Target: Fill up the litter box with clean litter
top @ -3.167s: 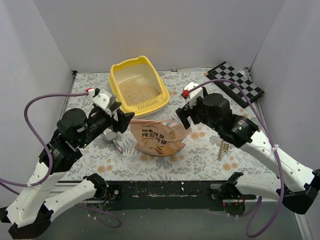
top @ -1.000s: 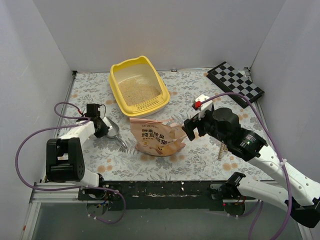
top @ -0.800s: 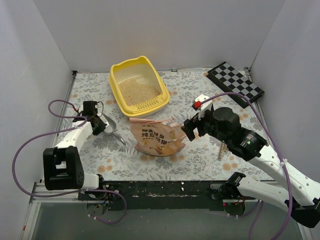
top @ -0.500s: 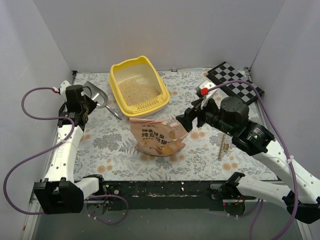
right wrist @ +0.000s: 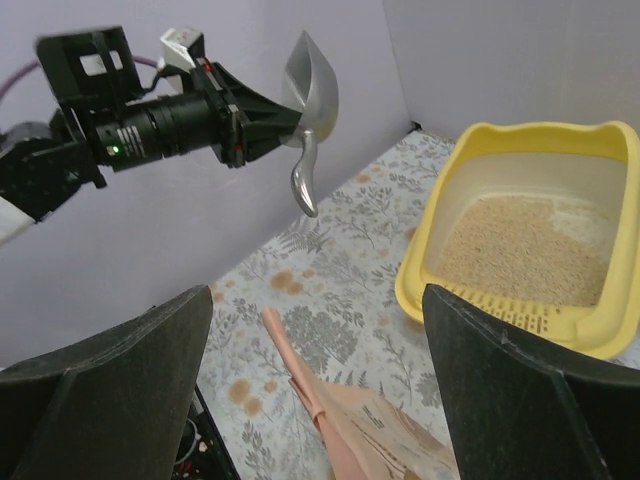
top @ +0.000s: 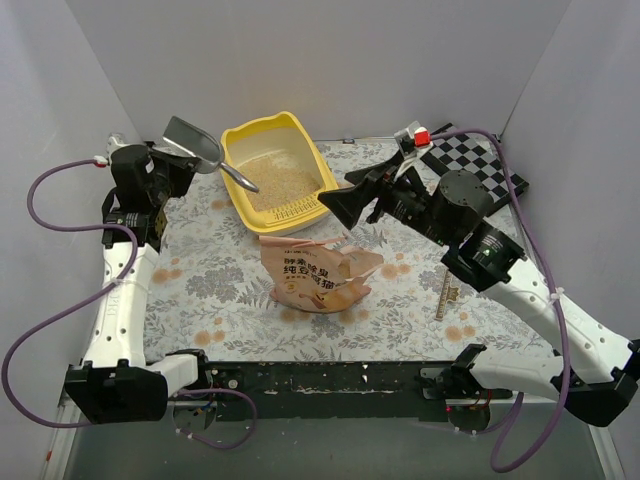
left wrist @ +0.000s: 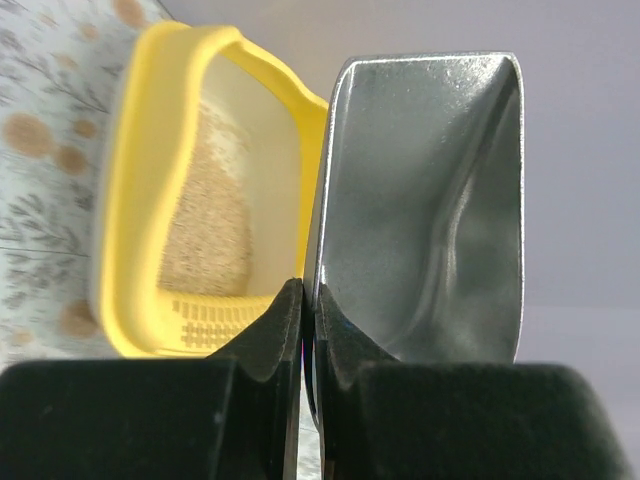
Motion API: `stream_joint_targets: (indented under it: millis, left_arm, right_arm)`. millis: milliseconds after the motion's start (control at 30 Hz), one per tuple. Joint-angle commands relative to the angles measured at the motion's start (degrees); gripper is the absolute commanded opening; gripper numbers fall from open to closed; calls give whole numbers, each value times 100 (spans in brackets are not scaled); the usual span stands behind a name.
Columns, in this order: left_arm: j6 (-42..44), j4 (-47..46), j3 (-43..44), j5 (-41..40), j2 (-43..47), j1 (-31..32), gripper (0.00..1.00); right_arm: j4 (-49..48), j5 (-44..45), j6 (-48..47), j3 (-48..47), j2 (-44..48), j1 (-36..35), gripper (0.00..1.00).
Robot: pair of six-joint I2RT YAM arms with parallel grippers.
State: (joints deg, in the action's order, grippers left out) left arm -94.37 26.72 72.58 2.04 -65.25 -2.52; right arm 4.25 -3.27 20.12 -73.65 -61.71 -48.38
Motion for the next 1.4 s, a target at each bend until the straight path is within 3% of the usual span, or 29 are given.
stream_joint_targets:
  millis: [0,467,667,900,1367]
  left_arm:
    - [-1266,-825,-243,946,21,-20,0]
    - [-2042,-1152,-393,728,171,165,0]
    - [-1937,-1178,-358,8,171,972,0]
    - [-1954,-1345,-516,-354,101,1403,0]
    - [-1875,-1398,-402,-609,-14,1624,0]
  right_arm:
    - [-1671,-69,685,306,-95,13,93]
    - [-2727,-516,1758,-79,-1553,22,89]
    - [-2702,-763,2101,-588,-2107,13,86]
    - [-2517,-833,2277,-950,-2380,4,86]
    - [-2649,-649,2541,-624,-2363,-84,83]
